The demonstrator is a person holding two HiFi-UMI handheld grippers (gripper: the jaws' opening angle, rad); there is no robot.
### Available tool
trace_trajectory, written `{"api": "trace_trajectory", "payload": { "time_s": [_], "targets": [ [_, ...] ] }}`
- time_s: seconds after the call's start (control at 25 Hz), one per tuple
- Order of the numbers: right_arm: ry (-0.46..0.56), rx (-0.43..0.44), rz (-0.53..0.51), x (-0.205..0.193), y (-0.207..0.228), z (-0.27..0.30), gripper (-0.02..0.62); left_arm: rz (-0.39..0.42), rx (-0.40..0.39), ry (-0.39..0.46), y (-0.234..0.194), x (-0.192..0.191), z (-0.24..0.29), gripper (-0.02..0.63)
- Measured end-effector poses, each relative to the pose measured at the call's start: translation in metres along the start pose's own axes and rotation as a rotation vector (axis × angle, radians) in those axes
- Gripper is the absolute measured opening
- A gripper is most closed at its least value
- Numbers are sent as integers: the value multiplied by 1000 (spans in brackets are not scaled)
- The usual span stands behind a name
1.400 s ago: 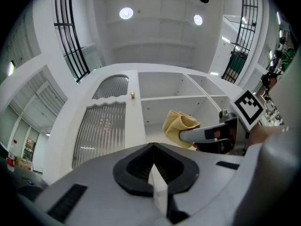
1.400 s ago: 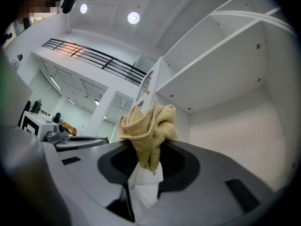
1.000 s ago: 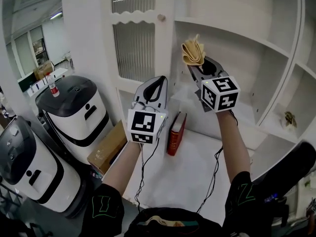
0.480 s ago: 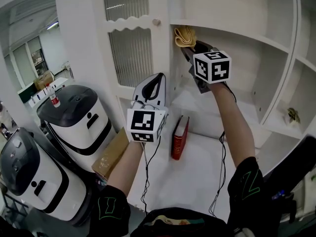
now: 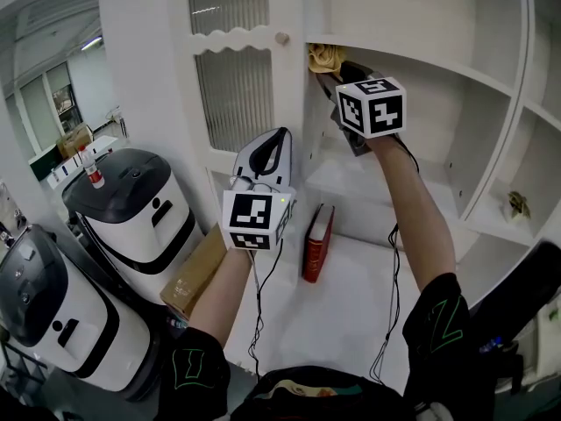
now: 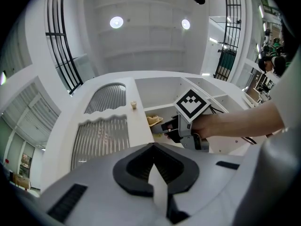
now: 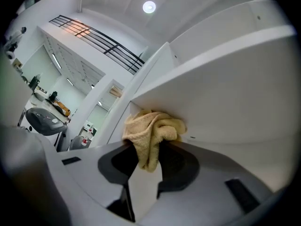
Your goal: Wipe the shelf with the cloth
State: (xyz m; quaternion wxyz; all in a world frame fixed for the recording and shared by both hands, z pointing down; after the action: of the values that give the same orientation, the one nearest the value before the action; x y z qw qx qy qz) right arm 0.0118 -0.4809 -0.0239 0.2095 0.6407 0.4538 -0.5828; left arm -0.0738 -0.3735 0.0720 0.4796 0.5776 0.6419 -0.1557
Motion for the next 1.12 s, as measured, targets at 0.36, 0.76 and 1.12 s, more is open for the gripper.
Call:
{"api": "trace_trajectory", "payload": {
  "time_s": [0.36, 0.76, 1.12],
  "targets": [
    [32, 18, -104, 11, -24, -14, 115, -47, -17, 20, 0, 13, -12, 0],
    [62, 48, -107, 20, -44, -30, 115, -46, -33, 9, 7, 22, -24, 0],
    [118, 102, -109, 33, -67, -52, 115, -45, -61, -9, 20, 30, -37, 0]
  ]
}}
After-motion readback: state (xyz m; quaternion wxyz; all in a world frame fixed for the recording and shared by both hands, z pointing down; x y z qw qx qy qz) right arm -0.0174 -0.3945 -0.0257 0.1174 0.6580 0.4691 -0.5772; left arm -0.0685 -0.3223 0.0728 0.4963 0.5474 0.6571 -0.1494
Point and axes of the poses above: the fingertips, and each gripper's own axes: z forward along the fingers, y to its right, x out of its top, the point moved 1 cm from there along -z, backward along the fingers, and after that the axes turned 6 degrees about z, right-handed, at the moved point
